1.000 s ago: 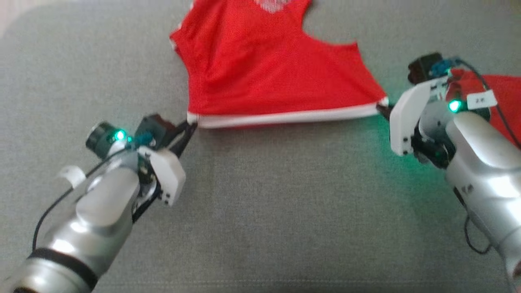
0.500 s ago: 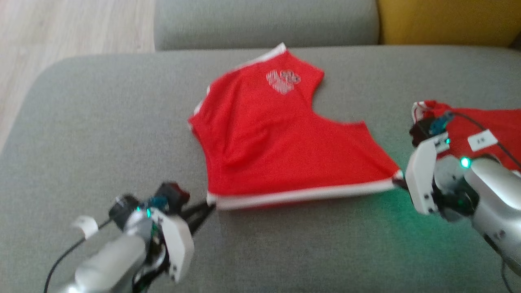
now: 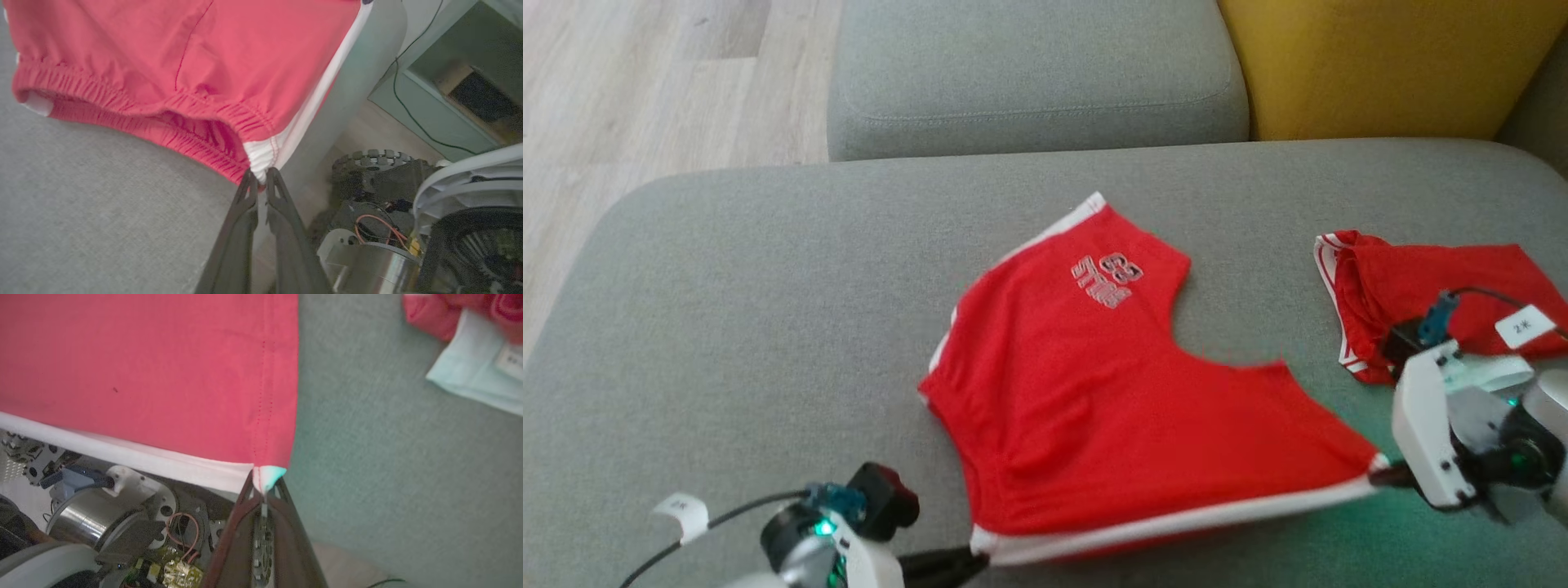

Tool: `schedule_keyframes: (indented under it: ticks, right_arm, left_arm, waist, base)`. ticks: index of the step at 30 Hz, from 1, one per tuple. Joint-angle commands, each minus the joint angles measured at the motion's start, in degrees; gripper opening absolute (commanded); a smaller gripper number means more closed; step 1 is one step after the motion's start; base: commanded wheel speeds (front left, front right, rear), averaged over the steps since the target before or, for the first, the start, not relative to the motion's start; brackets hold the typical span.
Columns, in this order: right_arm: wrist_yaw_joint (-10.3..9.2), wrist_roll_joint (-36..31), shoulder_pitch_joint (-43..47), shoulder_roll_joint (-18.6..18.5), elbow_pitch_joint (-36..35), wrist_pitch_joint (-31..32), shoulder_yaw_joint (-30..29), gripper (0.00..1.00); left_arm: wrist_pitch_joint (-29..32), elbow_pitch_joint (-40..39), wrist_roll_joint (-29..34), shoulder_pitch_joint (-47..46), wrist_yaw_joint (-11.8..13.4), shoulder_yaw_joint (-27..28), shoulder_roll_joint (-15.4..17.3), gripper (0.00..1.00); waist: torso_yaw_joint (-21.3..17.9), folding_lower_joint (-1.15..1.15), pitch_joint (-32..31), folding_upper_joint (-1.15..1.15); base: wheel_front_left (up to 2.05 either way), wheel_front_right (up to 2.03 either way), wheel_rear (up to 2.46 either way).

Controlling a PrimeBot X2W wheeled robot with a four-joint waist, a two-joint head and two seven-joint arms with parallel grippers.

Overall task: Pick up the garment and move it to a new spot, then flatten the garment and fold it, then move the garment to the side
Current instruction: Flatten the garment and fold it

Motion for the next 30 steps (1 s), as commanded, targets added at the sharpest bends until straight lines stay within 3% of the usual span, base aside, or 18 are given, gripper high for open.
schedule_keyframes:
  ticks: [1,7,16,21,30]
  right_arm:
    - [0.18,0.3,0.2,-4.0,-0.9,1.3,-0.9,0.00]
    - [0.18,0.9,-0.5,-6.0,-4.8,3.2,-4.2,0.00]
    - [0.18,-2.2,-8.6,-1.9,-3.6,4.4,-11.6,0.00]
    - [0.18,-5.4,-14.4,1.7,0.3,6.6,-14.7,0.00]
    - [0.18,-11.9,-23.1,5.7,7.2,9.9,-18.3,0.00]
  left_arm:
    - [0.5,-2.1,-0.7,-1.7,0.6,2.7,3.7,0.00]
    - [0.5,-7.2,-1.5,-1.9,3.0,4.4,5.1,0.00]
    - [-2.5,-8.1,-1.7,-6.6,4.8,8.8,2.7,0.00]
    - [-3.9,-5.5,-1.0,-10.3,3.6,9.6,0.0,0.00]
    - [-6.3,4.5,2.9,-19.2,1.9,8.9,-7.8,0.00]
  waist:
    - [0.1,0.01,-0.1,0.00]
    - [1.0,0.01,0.5,0.00]
    - [5.5,0.01,5.1,0.00]
    - [8.7,0.01,8.6,0.00]
    - [15.1,0.01,15.4,0.00]
  base:
    - [0.00,0.00,0.00]
    - [0.00,0.00,0.00]
    - [0.00,0.00,0.00]
    - [0.00,0.00,0.00]
    - [0.00,0.00,0.00]
